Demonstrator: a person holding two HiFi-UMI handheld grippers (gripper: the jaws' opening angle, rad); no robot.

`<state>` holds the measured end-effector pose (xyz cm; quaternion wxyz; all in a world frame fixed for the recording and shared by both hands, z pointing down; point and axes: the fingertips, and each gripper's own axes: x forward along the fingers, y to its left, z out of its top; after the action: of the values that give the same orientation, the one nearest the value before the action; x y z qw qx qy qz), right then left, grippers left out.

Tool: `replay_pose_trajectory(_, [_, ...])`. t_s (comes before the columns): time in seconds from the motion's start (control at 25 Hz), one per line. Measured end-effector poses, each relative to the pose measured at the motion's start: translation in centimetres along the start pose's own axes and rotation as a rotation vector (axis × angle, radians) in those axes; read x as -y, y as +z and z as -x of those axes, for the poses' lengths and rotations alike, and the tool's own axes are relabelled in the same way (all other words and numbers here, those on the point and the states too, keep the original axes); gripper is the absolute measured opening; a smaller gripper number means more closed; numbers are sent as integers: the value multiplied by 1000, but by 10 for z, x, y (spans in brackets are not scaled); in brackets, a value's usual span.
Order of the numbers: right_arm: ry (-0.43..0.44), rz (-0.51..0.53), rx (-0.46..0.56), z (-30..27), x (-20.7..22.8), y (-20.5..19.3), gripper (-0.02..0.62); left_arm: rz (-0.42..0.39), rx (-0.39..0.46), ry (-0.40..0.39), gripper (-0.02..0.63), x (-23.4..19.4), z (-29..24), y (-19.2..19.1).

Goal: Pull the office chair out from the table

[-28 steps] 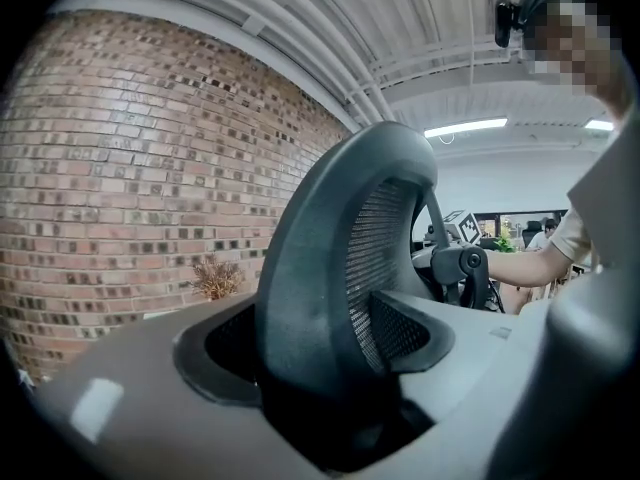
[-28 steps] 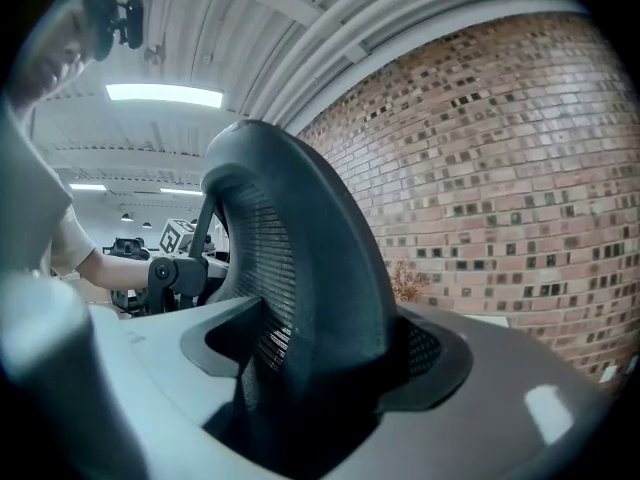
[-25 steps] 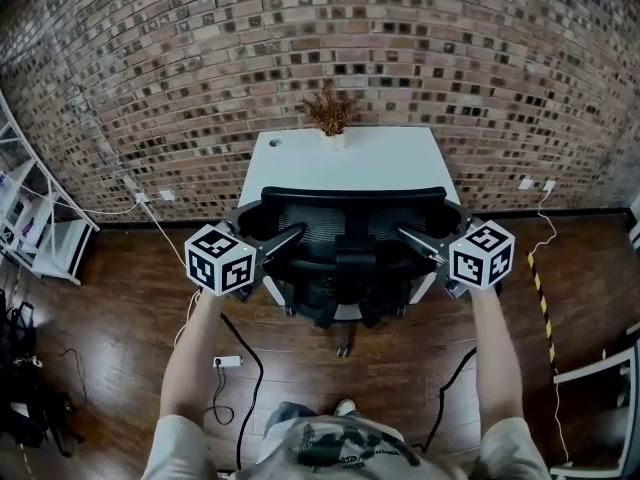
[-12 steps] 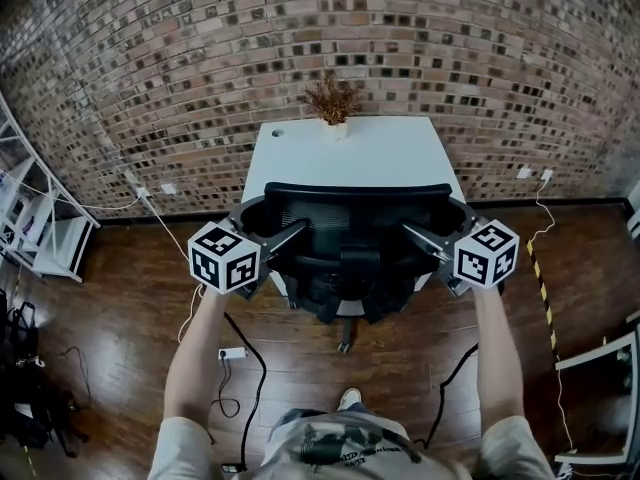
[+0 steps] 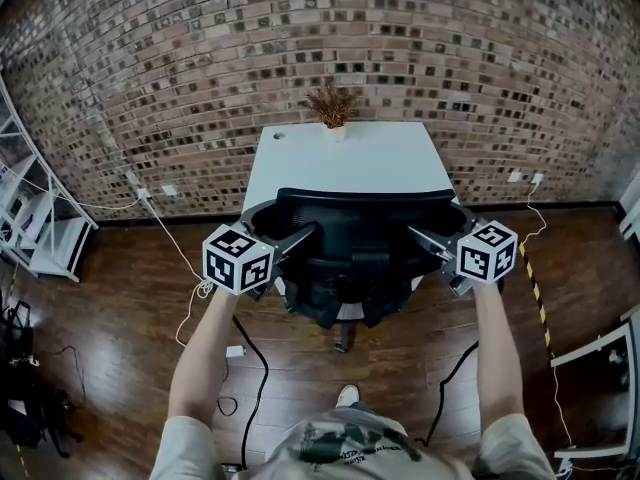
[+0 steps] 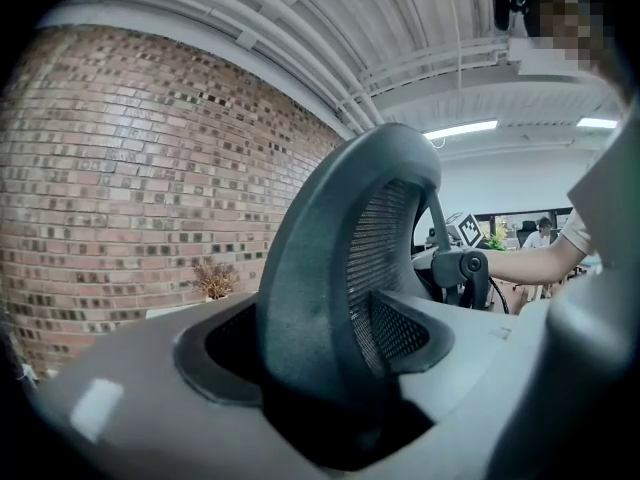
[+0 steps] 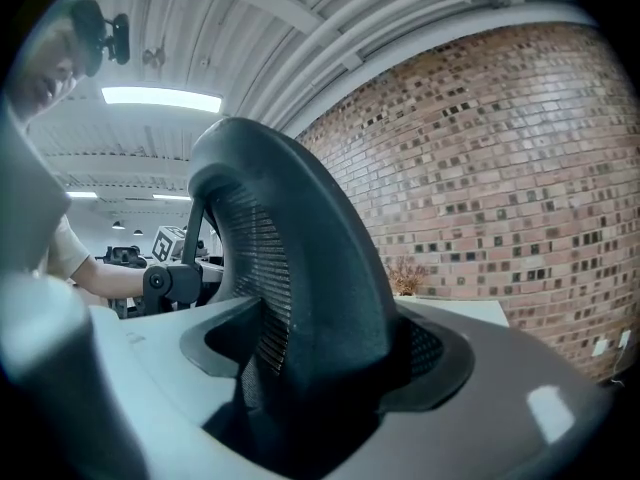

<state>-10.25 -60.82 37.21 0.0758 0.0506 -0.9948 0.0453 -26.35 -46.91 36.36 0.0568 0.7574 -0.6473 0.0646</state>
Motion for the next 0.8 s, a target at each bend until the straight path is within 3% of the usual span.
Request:
replay_pose_trajectory(0.44, [-9,-21,-8,59,-33,-11,373,22,4,-14,345,63,33,-6])
replay_pose_trajectory(0.8, [-31,-13,4,120,-85,-25,374,30,-3,-27,344,125,79,-17])
